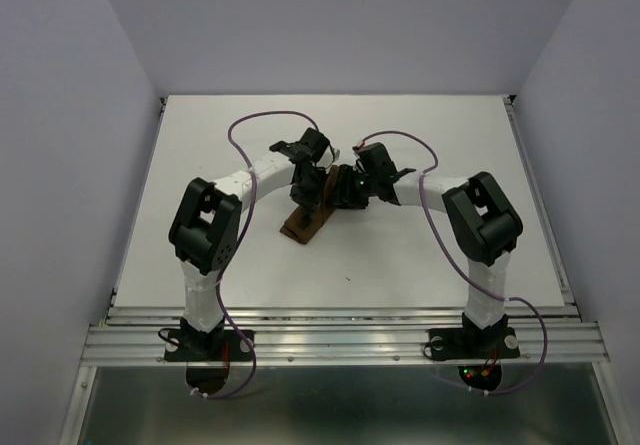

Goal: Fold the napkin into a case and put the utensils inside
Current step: Insert the fork into the folded napkin.

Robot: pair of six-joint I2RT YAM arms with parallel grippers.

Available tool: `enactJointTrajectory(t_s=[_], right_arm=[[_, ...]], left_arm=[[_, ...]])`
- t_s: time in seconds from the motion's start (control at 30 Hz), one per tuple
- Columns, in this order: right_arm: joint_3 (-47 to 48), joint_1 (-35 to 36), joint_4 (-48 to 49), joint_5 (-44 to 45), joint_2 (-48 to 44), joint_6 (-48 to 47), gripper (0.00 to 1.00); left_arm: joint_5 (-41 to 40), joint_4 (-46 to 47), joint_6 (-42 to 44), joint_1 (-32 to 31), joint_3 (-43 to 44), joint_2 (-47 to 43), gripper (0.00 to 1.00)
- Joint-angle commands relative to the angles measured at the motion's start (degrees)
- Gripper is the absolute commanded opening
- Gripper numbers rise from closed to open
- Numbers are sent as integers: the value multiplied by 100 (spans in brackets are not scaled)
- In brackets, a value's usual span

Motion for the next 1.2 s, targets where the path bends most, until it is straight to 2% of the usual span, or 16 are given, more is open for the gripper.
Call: enactJointTrajectory(t_s=[0.0,0.07,0.2,0.3,0.37,0.43,0.63,0.87,0.97,1.1,1.17], right_arm=[[-58,-49,-112,235,-390,-43,59],[-164,-101,-112,314,-688,-16,65],[-533,-101,-121,499,-1276,28,69],[-928,-101,-182,666,-1760,63,69],[-1262,-153,-270,736,-2025,98,68],[-1534,-154,-297,815,-2427,151,68],[-2211,-154,-779,1140,-3246,177,68],[-2879,-154,-1053,1036,-3924,309,67],[-3196,-154,-991,930,-4117,432,63],[-3390,-154,-982,895,-4363,546,60],[-3381,-154,-1017,930,-4425,546,60]], left_arm=[[64,149,29,68,-55,-61,0],[126,184,3,95,-55,18,0],[91,184,-41,104,6,80,0],[-6,202,-111,121,24,45,29],[-85,150,-129,121,59,53,39],[-295,97,-164,130,68,71,45],[-402,53,-278,148,-90,-166,46],[-235,403,-515,411,-476,-772,43],[-7,728,-796,780,-775,-966,31],[-234,878,-1016,1088,-978,-861,7],[-409,896,-1061,1132,-1074,-677,0]])
